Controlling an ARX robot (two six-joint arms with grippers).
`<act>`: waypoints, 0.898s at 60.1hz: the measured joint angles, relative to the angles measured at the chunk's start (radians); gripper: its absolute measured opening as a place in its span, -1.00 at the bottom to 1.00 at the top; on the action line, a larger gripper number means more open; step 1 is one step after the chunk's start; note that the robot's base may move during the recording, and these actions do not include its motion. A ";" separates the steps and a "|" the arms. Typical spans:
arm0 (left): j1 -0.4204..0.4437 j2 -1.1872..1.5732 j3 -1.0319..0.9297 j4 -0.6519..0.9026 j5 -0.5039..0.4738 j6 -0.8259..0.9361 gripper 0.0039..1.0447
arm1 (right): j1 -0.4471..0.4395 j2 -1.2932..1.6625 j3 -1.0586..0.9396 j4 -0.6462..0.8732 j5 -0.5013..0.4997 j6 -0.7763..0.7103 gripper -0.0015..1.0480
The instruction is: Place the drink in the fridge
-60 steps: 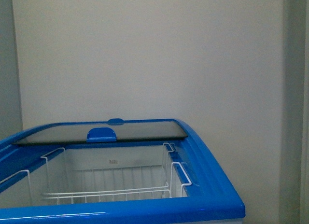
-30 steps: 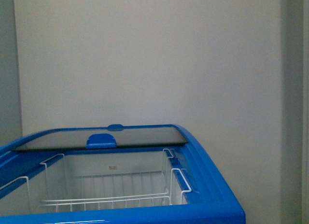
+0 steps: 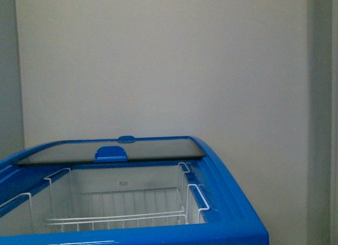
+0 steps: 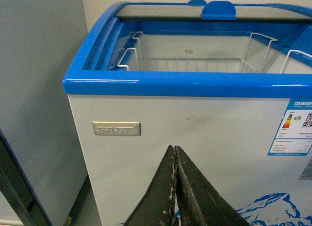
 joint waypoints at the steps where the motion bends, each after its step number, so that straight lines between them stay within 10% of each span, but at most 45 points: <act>1: 0.000 0.000 0.000 0.000 0.000 0.000 -0.96 | 0.000 -0.008 -0.006 0.002 0.000 0.000 -0.95; 21: 0.000 0.000 0.000 0.000 0.000 0.000 -0.93 | 0.000 -0.039 -0.028 0.004 0.000 0.000 -0.90; 54: 0.000 0.000 0.000 0.000 0.000 0.000 0.88 | 0.000 -0.039 -0.028 0.004 0.000 0.000 0.87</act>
